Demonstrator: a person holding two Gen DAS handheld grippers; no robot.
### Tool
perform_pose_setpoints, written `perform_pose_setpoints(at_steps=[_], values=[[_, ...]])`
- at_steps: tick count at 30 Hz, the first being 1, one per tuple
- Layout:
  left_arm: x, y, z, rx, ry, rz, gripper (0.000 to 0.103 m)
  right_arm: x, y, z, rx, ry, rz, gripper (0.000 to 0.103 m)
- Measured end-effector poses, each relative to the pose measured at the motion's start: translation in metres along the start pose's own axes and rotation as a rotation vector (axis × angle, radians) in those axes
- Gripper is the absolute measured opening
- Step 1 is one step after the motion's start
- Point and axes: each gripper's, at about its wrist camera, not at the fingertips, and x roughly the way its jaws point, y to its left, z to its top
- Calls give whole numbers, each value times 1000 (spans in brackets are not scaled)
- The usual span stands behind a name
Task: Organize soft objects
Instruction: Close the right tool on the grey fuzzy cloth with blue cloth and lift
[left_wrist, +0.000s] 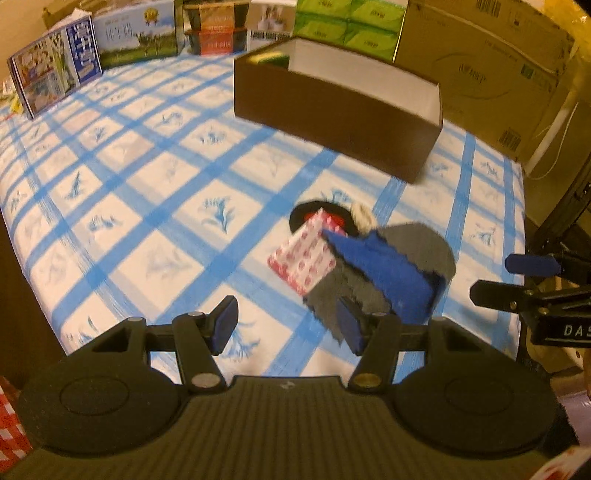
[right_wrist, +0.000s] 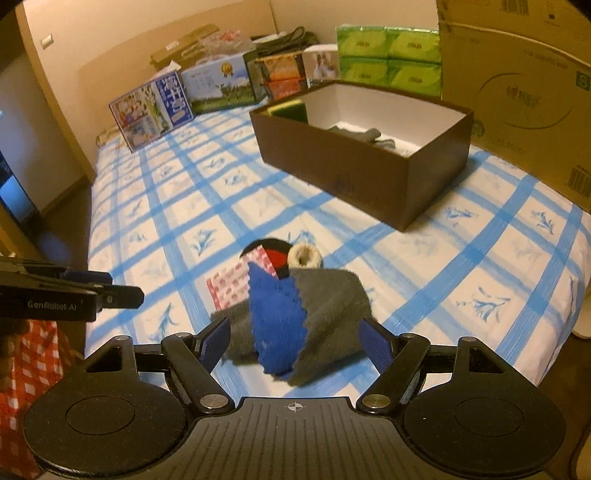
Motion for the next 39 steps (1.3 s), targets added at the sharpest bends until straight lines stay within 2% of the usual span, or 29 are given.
perform_pose_setpoints(at_steps=[6, 10, 18, 34, 39], values=[[12, -5, -7, 2, 40, -10, 56, 18, 2, -8, -21, 50, -16, 77], [20, -10, -8, 8, 60, -13, 56, 28, 4, -13, -36, 76, -14, 83], [38, -15, -6, 20, 90, -8, 56, 47, 2, -18, -56, 106, -43, 87], [66, -12, -6, -1, 120, -10, 56, 87, -4, -15, -108, 104, -83, 90], [71, -10, -6, -4, 117, -1, 56, 106, -13, -21, -90, 100, -75, 91]])
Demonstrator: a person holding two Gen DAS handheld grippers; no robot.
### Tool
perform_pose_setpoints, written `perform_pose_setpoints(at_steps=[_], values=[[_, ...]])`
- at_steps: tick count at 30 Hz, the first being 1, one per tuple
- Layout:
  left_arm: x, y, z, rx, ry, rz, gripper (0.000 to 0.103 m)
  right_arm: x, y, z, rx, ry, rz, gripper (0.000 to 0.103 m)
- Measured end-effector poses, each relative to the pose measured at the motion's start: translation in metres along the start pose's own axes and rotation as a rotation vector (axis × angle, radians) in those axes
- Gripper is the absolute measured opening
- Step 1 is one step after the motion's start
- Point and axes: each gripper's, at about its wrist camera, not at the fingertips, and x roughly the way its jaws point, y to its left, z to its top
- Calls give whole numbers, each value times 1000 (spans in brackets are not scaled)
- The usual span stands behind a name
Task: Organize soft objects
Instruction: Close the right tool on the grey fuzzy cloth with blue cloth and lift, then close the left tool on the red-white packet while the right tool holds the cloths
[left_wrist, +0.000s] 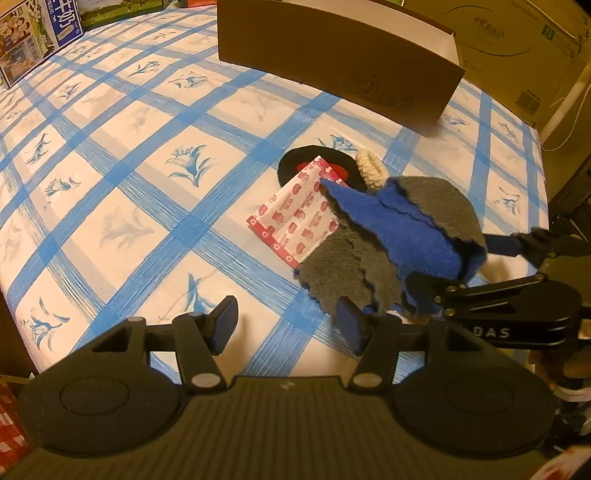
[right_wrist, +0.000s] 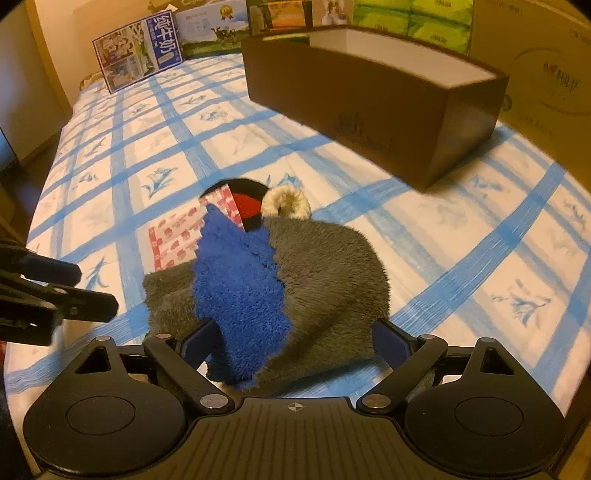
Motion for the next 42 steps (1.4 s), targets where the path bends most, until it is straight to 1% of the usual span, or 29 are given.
perform_pose_setpoints(at_steps=[3, 4, 5, 7, 8, 10, 12, 13, 16, 19, 23, 26, 28, 30, 32, 34, 35, 37, 41, 42], values=[[0, 0, 0, 6, -12, 0, 55, 7, -1, -5, -5, -7, -6, 90], [0, 0, 0, 7, -16, -1, 55, 6, 0, -7, -23, -18, -7, 89], [0, 0, -1, 9, -19, -2, 55, 4, 1, -9, -38, -30, -9, 84], [1, -1, -1, 14, -22, -2, 55, 1, 3, -13, -81, -45, -24, 58], [1, 0, -2, 16, -22, -2, 55, -1, 3, -14, -105, -54, -34, 52], [2, -1, -3, 19, -24, -3, 55, -6, 1, -15, -121, -74, -33, 26], [2, -1, -3, 27, -31, -4, 54, -13, -4, -15, -114, -86, -22, 19], [2, -1, -4, 32, -35, -3, 54, -17, -6, -15, -108, -96, -18, 17], [1, -1, -4, 58, -58, -3, 54, -34, -10, -13, -106, -144, -28, 16], [3, -3, -1, 104, -87, 8, 54, -50, -18, -7, -76, -173, -37, 16], [10, -10, 4, 193, -120, 22, 55, -62, -32, 1, -29, -200, -97, 16], [17, -15, 10, 249, -134, 8, 55, -66, -40, 7, -9, -211, -142, 16], [23, -17, 14, 291, -145, -8, 56, -66, -44, 11, 0, -208, -160, 16], [30, -19, 19, 338, -152, -13, 61, -63, -48, 13, 11, -196, -166, 16], [36, -20, 23, 380, -157, -22, 62, -57, -49, 14, 22, -178, -170, 16], [43, -20, 28, 418, -148, -33, 62, -52, -50, 13, 36, -160, -168, 16], [47, -20, 31, 437, -142, -54, 63, -51, -51, 12, 42, -154, -164, 16], [54, -19, 36, 461, -121, -85, 63, -47, -51, 11, 53, -143, -158, 16], [65, -17, 45, 493, -102, -84, 63, -40, -56, 12, 84, -120, -153, 16], [67, -16, 47, 495, -99, -93, 63, -38, -57, 13, 91, -115, -152, 16]])
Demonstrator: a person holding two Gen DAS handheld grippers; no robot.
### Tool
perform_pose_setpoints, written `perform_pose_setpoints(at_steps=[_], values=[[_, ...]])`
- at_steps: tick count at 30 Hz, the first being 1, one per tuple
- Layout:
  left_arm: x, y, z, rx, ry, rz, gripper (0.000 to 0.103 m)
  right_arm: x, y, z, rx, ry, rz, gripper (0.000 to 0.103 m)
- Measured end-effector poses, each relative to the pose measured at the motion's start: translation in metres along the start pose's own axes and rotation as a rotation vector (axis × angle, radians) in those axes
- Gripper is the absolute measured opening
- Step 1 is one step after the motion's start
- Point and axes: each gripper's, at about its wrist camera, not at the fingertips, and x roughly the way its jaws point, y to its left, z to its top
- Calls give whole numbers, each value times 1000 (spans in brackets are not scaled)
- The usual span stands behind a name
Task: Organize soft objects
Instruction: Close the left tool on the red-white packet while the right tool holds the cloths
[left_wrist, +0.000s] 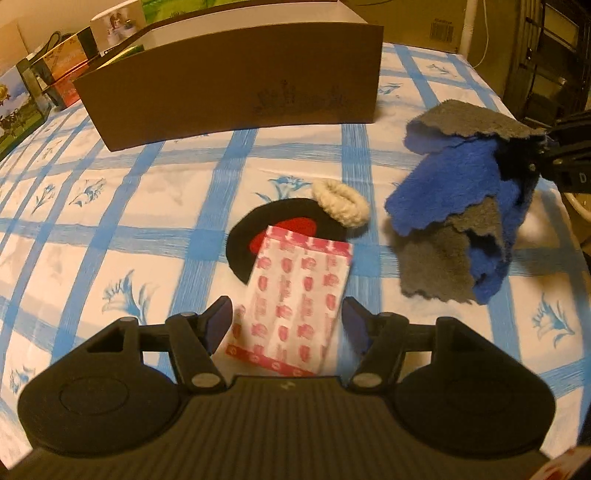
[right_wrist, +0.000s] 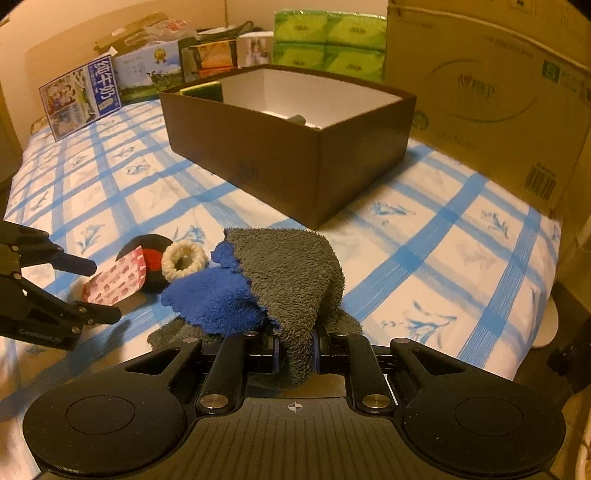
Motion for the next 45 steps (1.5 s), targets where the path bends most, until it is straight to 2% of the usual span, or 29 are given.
perform_pose_setpoints(at_steps=[7, 10, 11, 12, 13, 19, 30, 45], values=[[10, 9, 4, -23, 28, -64, 60, 9, -6, 1, 50, 22, 8, 16], [5, 9, 4, -32, 16, -62, 54, 8, -6, 1, 54, 23, 9, 16], [3, 8, 4, -32, 12, -59, 50, 8, -6, 1, 57, 24, 10, 16], [1, 7, 4, -34, 9, -58, 32, 8, -7, 1, 61, 24, 11, 16], [-1, 7, 4, -37, 15, -64, 25, 8, -7, 0, 63, 26, 12, 16], [-3, -2, 1, -25, 30, -59, 26, 7, -5, 0, 61, 23, 13, 16], [-13, -8, 5, -104, 11, -48, 22, 2, -4, 0, 49, 12, 19, 16], [-58, 0, 11, -188, -55, 12, 22, -25, 5, 12, 16, -54, 40, 16]])
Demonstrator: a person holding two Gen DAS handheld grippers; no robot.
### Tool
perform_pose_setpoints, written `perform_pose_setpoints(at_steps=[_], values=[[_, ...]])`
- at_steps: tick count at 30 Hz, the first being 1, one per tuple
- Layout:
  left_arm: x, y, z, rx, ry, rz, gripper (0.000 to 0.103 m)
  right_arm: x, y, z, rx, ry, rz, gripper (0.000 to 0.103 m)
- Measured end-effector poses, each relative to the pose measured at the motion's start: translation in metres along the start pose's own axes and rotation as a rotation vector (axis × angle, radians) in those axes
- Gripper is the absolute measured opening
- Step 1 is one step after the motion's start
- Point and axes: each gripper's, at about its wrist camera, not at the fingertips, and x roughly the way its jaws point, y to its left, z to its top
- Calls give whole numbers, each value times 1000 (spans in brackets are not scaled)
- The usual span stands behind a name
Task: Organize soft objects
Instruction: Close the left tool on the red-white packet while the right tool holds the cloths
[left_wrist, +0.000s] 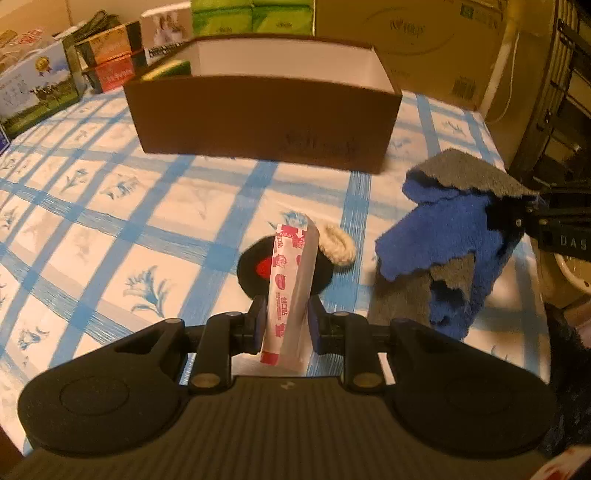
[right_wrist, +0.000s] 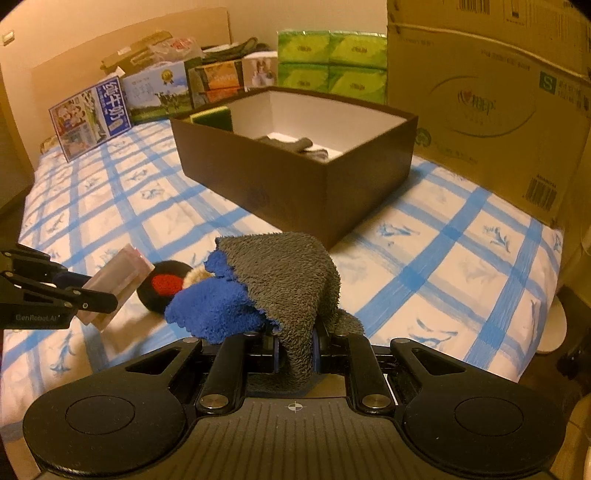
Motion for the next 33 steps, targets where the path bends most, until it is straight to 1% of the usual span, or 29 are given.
perform_pose_setpoints(at_steps=[9, 18, 27, 33], values=[[-31, 0, 14, -22, -61, 32, 22, -25, 7, 9, -16, -56, 25, 16], [-54, 5, 26, -46, -92, 52, 22, -52, 9, 25, -36, -118, 40, 16], [-72, 17, 53, -47, -135, 79, 22, -79, -15, 60, -54, -209, 2, 16], [-74, 15, 77, -32, -154, 64, 22, -85, -24, 81, -67, -248, -2, 16]])
